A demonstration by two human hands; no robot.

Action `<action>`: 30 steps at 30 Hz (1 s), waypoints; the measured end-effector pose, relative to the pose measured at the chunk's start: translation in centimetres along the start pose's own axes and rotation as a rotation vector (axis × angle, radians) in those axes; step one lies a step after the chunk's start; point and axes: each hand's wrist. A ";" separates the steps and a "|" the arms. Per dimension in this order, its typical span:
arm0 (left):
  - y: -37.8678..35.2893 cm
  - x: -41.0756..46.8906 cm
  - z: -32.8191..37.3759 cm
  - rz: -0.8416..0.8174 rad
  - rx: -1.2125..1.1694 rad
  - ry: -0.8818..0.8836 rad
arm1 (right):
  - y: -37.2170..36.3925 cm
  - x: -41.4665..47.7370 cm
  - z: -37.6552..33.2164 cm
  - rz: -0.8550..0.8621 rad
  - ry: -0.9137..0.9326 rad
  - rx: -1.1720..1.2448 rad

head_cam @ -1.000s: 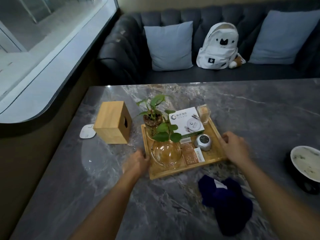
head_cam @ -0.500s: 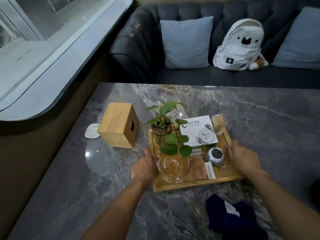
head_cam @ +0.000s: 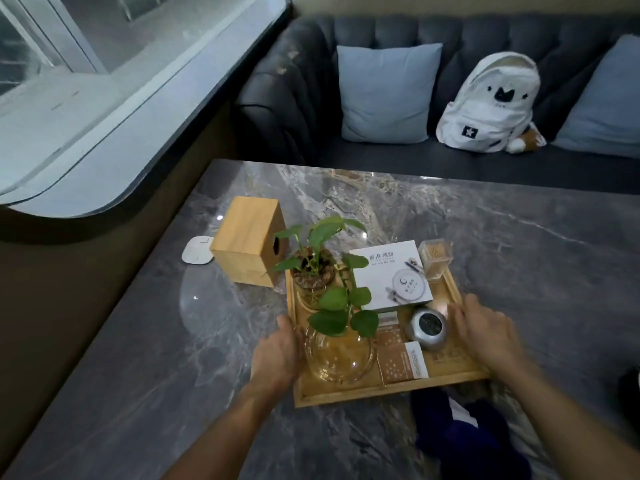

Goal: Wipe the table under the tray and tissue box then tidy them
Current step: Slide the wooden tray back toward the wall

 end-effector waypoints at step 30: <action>1.3 -18.5 -17.0 0.302 -0.216 0.642 | -6.0 -4.7 -23.5 -0.060 0.791 -0.200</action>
Point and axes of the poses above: each hand's wrist, its own x-axis towards the middle knuckle, its own y-axis out of the back of the hand, z = x × y, and after that the axes turned 3 degrees about -y, right-handed
